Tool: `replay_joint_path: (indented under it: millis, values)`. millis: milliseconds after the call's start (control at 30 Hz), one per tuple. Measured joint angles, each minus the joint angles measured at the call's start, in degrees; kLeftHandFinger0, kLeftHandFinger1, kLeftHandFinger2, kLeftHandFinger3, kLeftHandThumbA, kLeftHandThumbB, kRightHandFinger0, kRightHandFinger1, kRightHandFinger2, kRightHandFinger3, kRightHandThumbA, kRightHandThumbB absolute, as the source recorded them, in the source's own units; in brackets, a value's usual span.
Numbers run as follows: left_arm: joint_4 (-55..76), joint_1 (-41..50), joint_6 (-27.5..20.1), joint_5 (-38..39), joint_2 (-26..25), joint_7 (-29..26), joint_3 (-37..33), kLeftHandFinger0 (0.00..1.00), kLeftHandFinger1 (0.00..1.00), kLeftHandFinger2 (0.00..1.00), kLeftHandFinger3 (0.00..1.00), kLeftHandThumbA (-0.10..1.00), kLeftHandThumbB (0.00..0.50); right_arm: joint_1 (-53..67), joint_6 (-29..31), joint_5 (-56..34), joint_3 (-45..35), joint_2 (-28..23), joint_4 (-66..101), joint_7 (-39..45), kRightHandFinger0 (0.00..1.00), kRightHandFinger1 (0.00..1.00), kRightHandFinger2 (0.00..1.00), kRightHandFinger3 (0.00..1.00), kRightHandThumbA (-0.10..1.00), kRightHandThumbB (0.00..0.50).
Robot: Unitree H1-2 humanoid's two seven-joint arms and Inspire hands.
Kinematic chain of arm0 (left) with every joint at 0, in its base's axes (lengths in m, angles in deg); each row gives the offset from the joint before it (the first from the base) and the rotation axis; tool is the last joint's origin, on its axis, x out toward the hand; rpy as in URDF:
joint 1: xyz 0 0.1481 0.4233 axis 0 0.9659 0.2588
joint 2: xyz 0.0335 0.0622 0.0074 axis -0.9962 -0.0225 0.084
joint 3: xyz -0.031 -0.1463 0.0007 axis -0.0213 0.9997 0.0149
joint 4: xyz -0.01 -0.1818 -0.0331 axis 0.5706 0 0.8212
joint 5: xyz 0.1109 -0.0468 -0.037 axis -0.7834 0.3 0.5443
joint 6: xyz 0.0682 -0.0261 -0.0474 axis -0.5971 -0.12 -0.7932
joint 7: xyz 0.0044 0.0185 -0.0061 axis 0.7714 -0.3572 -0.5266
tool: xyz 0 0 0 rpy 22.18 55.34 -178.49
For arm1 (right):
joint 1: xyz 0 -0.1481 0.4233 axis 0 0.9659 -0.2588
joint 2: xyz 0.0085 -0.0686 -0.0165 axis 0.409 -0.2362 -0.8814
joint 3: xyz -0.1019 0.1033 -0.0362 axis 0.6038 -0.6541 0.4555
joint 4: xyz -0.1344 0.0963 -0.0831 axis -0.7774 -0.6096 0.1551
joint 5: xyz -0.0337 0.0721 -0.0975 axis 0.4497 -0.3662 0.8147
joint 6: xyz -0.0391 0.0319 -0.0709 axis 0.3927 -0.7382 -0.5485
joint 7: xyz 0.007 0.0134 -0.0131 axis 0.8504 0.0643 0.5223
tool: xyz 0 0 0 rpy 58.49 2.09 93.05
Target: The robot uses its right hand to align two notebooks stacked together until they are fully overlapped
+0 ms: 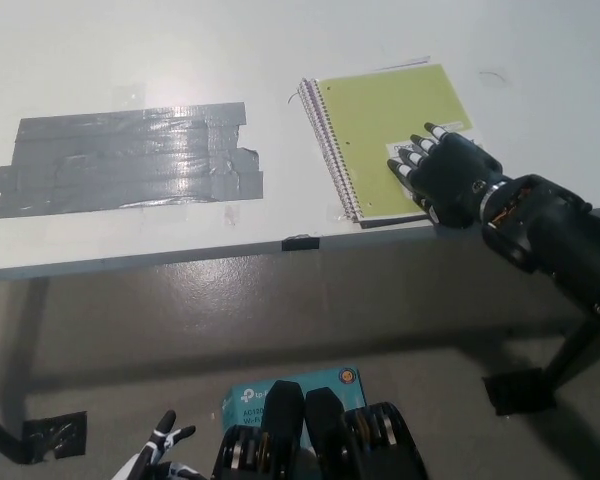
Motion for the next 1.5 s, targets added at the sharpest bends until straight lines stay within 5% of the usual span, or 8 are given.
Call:
replay_joint_path:
  millis: [1500]
  values:
    - [1.1,-0.4,0.8,-1.0,0.2,0.0,-1.6,0.37,0.35,0.36,0.90,1.00,0.500,0.3,-3.8,1.3,-3.9,0.7,1.5,4.7,1.00,1.00,1.00,1.00,1.00,0.500]
